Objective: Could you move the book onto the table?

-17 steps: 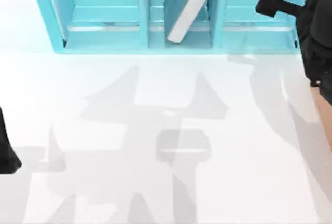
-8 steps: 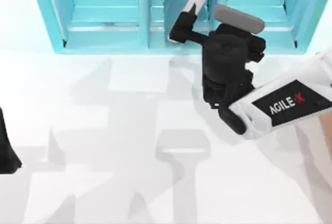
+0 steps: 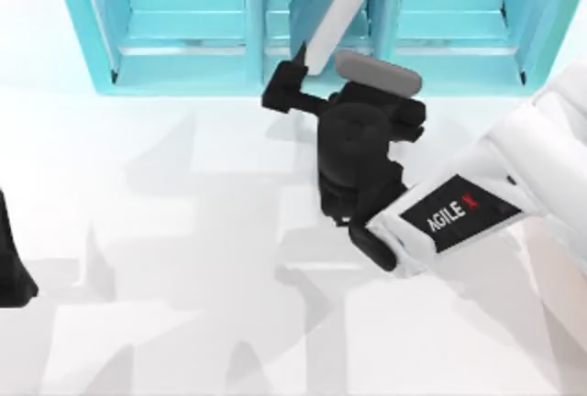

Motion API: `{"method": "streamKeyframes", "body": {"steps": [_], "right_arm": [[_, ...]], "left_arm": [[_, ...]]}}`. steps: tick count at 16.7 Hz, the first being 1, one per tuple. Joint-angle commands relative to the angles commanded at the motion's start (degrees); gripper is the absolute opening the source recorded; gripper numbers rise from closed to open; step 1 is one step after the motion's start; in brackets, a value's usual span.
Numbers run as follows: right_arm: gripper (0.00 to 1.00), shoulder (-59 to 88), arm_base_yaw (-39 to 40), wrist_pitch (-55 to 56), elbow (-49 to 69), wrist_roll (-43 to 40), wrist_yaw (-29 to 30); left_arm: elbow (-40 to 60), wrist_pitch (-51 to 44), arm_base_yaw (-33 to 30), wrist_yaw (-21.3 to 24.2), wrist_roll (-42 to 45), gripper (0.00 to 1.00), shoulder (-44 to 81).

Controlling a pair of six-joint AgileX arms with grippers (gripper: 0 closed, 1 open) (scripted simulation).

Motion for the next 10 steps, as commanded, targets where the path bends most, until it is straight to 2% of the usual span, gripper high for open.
{"method": "streamKeyframes", "body": {"steps": [5,10], "right_arm": [[1.0,0.3,-0.5,-0.5,0.7,0.0,-0.4],[1.0,5.8,-3.4,-6.0,12.0,-0.3,-3.3]], "left_arm": [[0.0,0.0,0.0,0.0,0.0,1.0,0.0],[0.0,0.0,0.0,0.0,0.0,1.0,0.0]]}}
